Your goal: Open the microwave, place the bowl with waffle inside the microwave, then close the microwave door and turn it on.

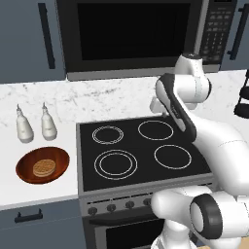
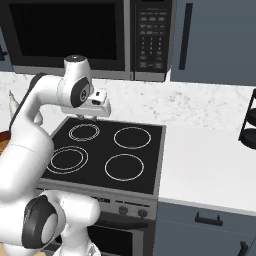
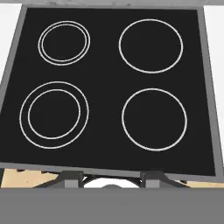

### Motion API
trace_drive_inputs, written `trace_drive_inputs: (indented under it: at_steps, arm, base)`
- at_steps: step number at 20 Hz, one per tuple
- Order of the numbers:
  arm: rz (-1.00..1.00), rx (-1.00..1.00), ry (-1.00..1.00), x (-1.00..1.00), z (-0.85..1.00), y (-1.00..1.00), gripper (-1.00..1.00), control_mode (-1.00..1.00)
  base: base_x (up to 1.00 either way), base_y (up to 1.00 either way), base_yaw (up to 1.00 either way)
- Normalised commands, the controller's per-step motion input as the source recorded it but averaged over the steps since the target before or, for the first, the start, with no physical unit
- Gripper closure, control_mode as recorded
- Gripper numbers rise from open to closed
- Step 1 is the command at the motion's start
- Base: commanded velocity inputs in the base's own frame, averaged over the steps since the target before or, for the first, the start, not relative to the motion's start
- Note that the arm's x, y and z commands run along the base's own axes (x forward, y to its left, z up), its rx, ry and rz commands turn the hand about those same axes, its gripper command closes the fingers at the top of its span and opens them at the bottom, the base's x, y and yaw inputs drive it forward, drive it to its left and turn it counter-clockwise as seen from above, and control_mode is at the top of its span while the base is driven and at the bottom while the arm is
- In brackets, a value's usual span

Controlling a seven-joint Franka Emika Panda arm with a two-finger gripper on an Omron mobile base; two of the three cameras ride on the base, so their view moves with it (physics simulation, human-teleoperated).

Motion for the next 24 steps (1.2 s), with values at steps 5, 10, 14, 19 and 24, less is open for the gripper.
trace_drive_inputs:
  at_steps: [5, 10, 14, 19, 24]
  arm:
    - [-0.08, 0.05, 0.06, 0.03, 0.00, -0.23, -1.00, -1.00]
    - [-0.38, 0.50, 0.00, 0.01, 0.28, -0.35, -1.00, -1.00]
    - [-0.26, 0.88, -0.08, 0.00, 0.24, -0.49, -1.00, -1.00]
    - [-0.22, 0.83, -0.10, -0.12, 0.22, -0.38, -1.00, -1.00]
    - [-0.17, 0.70, -0.02, -0.14, 0.25, -0.38, -1.00, -1.00]
  base:
    - [0.00, 0.00, 0.00]
    - [0.00, 0.00, 0.00]
    - [0.00, 0.00, 0.00]
    - [0.00, 0.00, 0.00]
    - [0.00, 0.00, 0.00]
